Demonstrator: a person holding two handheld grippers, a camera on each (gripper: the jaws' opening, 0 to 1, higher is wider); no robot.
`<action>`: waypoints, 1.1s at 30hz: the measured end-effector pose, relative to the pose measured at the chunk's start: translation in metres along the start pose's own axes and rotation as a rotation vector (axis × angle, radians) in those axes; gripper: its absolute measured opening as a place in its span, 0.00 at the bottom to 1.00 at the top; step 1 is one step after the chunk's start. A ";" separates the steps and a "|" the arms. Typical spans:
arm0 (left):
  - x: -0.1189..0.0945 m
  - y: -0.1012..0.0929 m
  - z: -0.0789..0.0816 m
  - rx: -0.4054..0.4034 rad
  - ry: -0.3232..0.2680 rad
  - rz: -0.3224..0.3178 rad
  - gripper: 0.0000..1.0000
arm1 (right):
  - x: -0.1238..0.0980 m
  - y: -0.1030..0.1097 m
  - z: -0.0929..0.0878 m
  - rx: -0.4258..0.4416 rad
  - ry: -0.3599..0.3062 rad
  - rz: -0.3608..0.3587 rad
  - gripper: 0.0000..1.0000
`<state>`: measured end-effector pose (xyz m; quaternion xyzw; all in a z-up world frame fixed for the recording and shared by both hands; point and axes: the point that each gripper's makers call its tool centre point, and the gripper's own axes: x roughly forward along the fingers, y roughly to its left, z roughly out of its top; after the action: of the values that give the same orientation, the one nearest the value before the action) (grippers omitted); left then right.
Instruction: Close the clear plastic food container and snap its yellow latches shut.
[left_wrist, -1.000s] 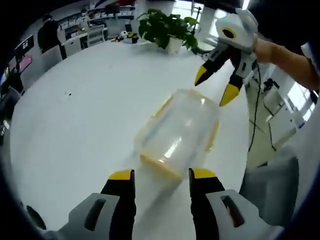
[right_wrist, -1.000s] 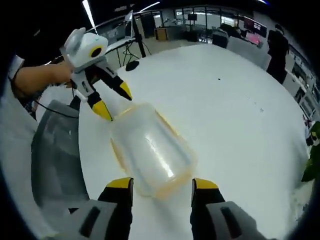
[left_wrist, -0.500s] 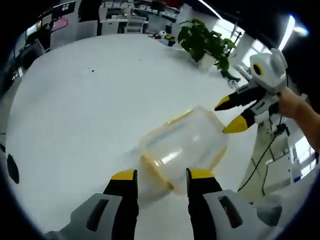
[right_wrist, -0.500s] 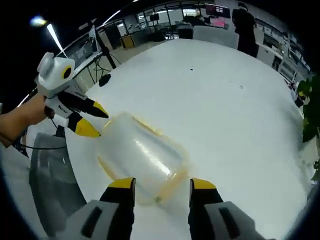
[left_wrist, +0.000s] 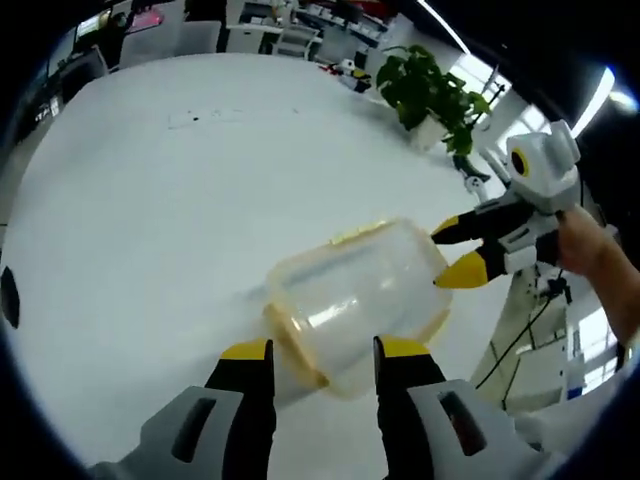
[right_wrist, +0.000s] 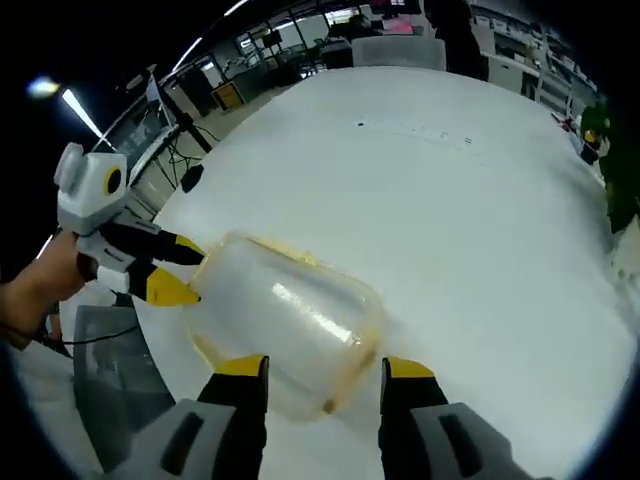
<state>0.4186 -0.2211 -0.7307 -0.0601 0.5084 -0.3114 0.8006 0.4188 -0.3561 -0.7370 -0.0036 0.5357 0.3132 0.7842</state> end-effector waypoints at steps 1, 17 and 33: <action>0.001 -0.001 0.000 -0.004 -0.002 -0.004 0.37 | 0.001 0.000 -0.001 0.001 0.005 0.000 0.42; 0.007 -0.001 -0.006 -0.016 0.027 -0.025 0.35 | 0.007 0.006 -0.001 0.068 -0.018 0.036 0.41; 0.004 0.000 -0.004 0.010 0.008 -0.056 0.31 | 0.004 0.012 -0.001 0.123 -0.025 0.043 0.36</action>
<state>0.4164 -0.2223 -0.7358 -0.0691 0.5080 -0.3365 0.7899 0.4125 -0.3445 -0.7371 0.0603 0.5439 0.2966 0.7827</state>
